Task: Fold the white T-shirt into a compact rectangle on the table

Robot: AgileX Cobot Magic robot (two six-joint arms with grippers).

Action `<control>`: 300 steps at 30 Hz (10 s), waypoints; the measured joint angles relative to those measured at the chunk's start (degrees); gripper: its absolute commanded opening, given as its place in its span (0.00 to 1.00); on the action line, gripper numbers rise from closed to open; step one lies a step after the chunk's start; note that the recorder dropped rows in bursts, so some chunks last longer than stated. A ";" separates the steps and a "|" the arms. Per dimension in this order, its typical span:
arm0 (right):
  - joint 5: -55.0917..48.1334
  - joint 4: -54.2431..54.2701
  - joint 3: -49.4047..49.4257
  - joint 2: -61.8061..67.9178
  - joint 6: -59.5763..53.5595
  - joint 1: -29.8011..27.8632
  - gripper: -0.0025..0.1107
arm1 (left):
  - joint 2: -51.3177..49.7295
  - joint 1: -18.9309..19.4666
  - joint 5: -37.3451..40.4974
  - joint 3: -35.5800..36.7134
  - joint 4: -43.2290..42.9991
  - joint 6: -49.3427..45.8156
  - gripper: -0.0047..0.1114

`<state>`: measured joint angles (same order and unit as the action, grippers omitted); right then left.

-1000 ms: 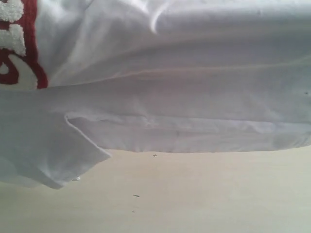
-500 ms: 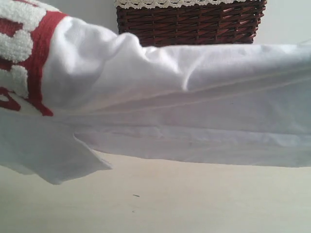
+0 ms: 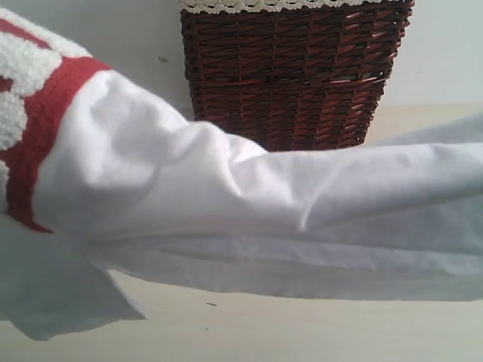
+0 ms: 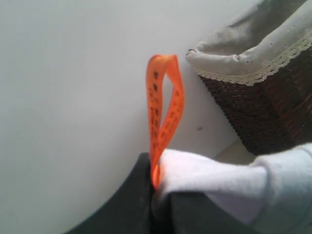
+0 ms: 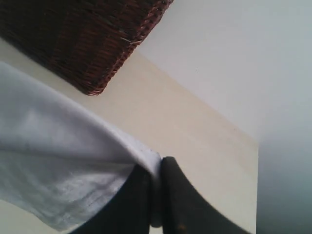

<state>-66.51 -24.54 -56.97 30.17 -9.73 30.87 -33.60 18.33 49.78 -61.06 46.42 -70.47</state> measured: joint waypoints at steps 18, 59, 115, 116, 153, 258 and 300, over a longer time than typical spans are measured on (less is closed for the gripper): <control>1.69 7.22 0.00 36.47 3.58 0.00 0.02 | -25.23 0.00 -10.98 20.85 -2.73 -5.39 0.04; 29.53 -4.63 0.00 54.02 18.78 0.00 0.02 | -58.11 -2.02 4.36 11.94 20.64 -15.90 0.06; 26.19 10.56 0.00 52.00 6.51 0.00 0.06 | -52.75 -39.53 12.41 21.71 -37.16 24.00 0.84; 25.90 13.00 0.00 52.37 3.71 0.00 0.07 | -52.75 -39.53 12.31 21.83 -37.16 24.00 0.83; 32.17 5.85 0.00 79.75 -25.80 0.00 0.46 | -53.06 -39.53 -12.44 21.43 -20.26 24.47 0.83; 51.63 26.94 -1.96 82.64 1.29 -17.95 0.42 | -53.06 -39.53 -9.73 21.43 -19.41 22.76 0.83; 53.49 28.28 -1.96 83.55 -0.95 -16.24 0.31 | -53.06 -39.53 -9.66 21.43 -19.30 22.76 0.83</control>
<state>-13.02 3.75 -58.93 113.72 -10.68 14.62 -86.66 -21.21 40.12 -39.63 27.12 -47.71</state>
